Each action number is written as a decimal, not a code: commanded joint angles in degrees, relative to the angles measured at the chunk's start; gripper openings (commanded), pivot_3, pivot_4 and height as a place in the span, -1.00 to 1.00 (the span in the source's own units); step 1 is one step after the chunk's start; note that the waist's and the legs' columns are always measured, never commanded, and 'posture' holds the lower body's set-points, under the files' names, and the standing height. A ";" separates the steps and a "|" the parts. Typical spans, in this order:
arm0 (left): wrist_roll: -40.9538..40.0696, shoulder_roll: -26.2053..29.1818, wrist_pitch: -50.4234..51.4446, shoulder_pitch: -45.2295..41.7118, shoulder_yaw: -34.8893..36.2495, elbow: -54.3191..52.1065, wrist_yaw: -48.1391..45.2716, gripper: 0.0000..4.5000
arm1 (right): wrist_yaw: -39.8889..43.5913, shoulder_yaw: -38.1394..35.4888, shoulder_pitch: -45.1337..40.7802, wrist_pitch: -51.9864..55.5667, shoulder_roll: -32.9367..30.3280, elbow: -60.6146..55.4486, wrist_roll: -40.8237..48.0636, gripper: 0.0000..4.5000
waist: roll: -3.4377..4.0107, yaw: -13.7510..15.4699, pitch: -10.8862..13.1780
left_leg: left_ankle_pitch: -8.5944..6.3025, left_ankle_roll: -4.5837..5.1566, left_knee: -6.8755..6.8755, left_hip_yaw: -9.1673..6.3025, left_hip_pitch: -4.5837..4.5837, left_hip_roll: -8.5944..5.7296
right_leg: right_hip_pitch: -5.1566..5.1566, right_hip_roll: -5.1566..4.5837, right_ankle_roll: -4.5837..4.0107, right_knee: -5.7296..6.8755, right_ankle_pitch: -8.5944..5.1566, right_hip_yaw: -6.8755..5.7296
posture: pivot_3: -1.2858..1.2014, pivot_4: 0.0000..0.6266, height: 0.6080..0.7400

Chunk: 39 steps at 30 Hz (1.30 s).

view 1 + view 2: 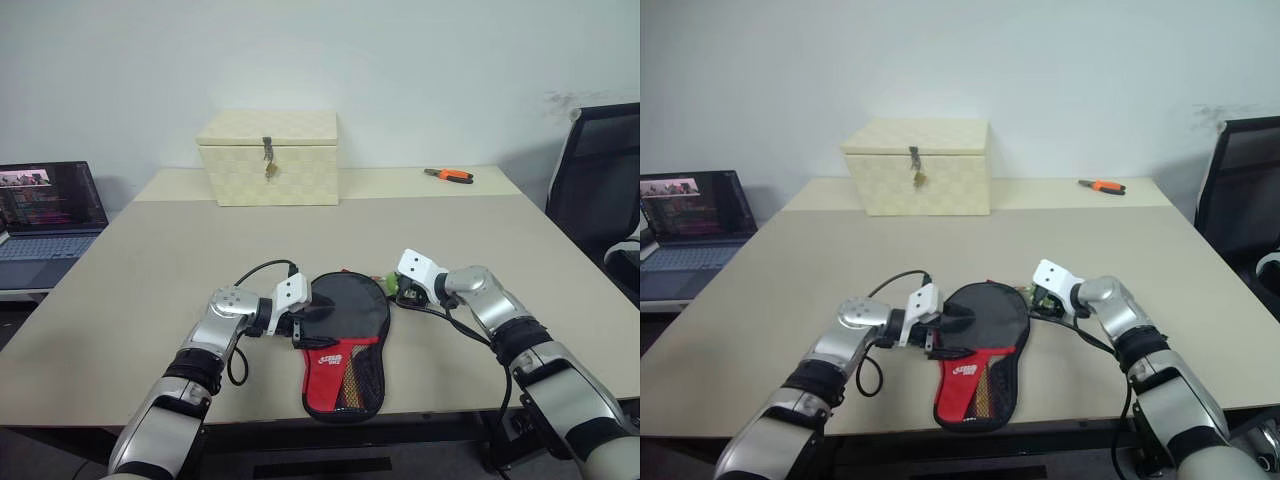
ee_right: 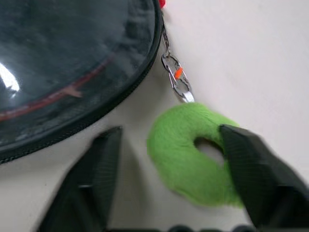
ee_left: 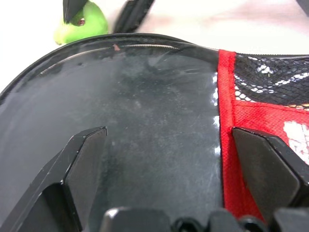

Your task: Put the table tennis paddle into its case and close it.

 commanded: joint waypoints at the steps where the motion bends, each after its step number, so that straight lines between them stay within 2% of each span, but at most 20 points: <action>1: 1.08 -0.77 -0.99 -1.35 -0.96 2.04 -0.74 1.00 | -0.85 -1.06 -2.14 -0.46 0.16 2.60 -1.42 -0.18 | 0.00 0.00 0.00 | 0.00 0.00 0.01 0.00 0.00 -0.01 | 0.01 0.00 0.00 0.01 0.00 0.00 | 0.03 -0.52 1.00; 6: 1.66 -1.95 -1.66 -1.97 -0.79 5.95 -0.90 1.00 | -0.07 -1.84 -2.31 -0.05 -0.08 2.43 -1.72 -0.94 | 0.02 -0.02 -0.02 | 0.00 0.01 0.03 -0.01 0.02 -0.01 | 0.03 -0.01 0.00 0.04 0.00 0.00 | 0.03 -0.52 1.00; 7: 1.87 -2.13 -1.98 -2.03 -0.86 6.66 -0.79 1.00 | -0.01 -1.96 -2.09 0.04 -0.45 1.86 -1.83 -0.99 | 0.03 -0.02 -0.04 | 0.00 0.00 0.03 -0.01 0.03 -0.01 | 0.04 -0.01 0.00 0.04 0.00 -0.01 | 0.03 -0.52 1.00; 14: 2.52 -4.03 -1.56 -2.32 -1.18 10.35 -0.36 1.00 | 2.99 -3.06 3.58 3.34 -5.46 -10.46 -1.00 -0.99 | 0.14 0.94 -0.10 | 0.00 0.01 0.04 -0.02 0.06 -0.05 | 0.11 -0.03 0.02 0.02 0.00 -0.01 | 0.03 -0.52 1.00; 18: 3.54 -5.37 -2.49 -2.53 -2.10 12.12 -0.25 1.00 | 8.61 -5.07 12.87 11.93 -10.17 -31.03 2.32 -0.99 | 0.28 1.48 -0.18 | 0.00 0.01 0.05 -0.06 0.06 -0.07 | 0.15 -0.03 0.03 0.00 -0.01 -0.02 | 0.03 -0.52 1.00; 24: 5.36 -6.79 -4.52 -4.27 -3.25 15.28 -0.46 1.00 | 10.90 -6.66 20.40 23.89 -13.41 -50.76 5.41 -0.99 | 0.33 1.61 -0.21 | -0.01 0.02 0.08 -0.23 0.42 -0.58 | 0.66 -0.13 0.42 -0.10 -0.22 -0.11 | 0.03 -0.52 1.00; 32: 8.65 -8.33 -7.99 -6.98 -4.59 19.48 0.09 1.00 | 13.23 -9.19 25.03 34.46 -17.59 -64.23 10.46 -0.99 | 0.33 1.99 -0.22 | -0.02 0.03 0.12 -0.39 0.51 -0.84 | 0.97 -0.37 0.64 -0.23 -0.30 -0.15 | 0.03 -0.52 1.00; 39: 9.59 -9.59 -8.83 -8.06 -4.54 21.58 0.65 1.00 | 13.66 -10.67 29.24 38.32 -21.42 -69.58 14.07 -0.99 | 0.32 2.70 -0.22 | -0.03 0.05 0.12 -0.44 0.48 -0.89 | 1.01 -0.43 0.69 -0.37 -0.29 -0.18 | 0.03 -0.52 1.00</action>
